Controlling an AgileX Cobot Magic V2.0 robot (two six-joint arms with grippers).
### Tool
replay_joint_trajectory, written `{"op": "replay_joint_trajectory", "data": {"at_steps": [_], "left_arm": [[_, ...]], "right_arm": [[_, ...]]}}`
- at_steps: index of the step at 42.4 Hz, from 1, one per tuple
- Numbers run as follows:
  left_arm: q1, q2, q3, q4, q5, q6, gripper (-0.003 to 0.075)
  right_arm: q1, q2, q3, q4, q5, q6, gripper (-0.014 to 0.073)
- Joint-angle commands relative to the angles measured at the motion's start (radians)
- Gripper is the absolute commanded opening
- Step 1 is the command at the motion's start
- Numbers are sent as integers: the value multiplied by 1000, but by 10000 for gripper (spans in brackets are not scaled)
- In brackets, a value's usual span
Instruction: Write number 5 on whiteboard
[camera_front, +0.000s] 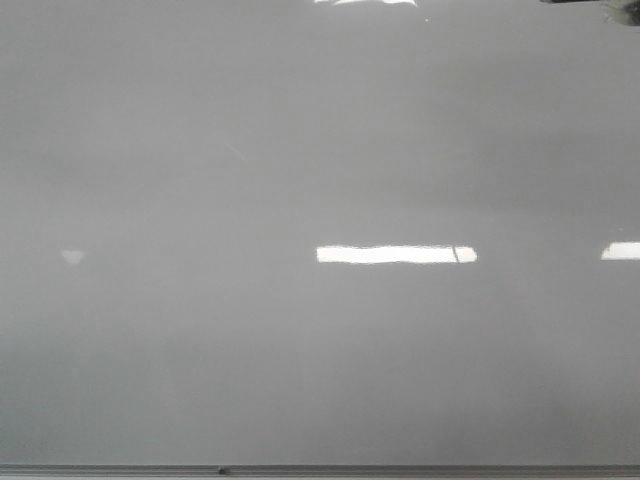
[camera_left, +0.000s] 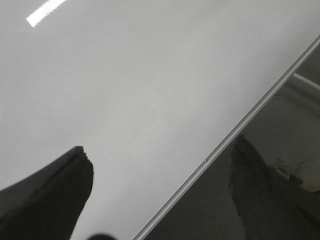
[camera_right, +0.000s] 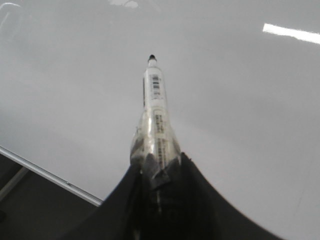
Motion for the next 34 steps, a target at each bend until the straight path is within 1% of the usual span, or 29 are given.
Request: {"op": "replay_joint_trajectory", "data": {"at_steps": [1, 14, 22, 34], "left_arm": [[1, -2, -29, 23, -73, -14, 544], [1, -2, -29, 27, -82, -14, 544], [1, -2, -29, 27, -82, -14, 544], [1, -2, -29, 27, -94, -14, 544]], "right_arm": [[-18, 21, -31, -32, -113, -8, 0], [-138, 206, -144, -32, -108, 3, 0], [-132, 301, -194, -31, -149, 2, 0], [-131, 393, -202, -31, -301, 2, 0]]}}
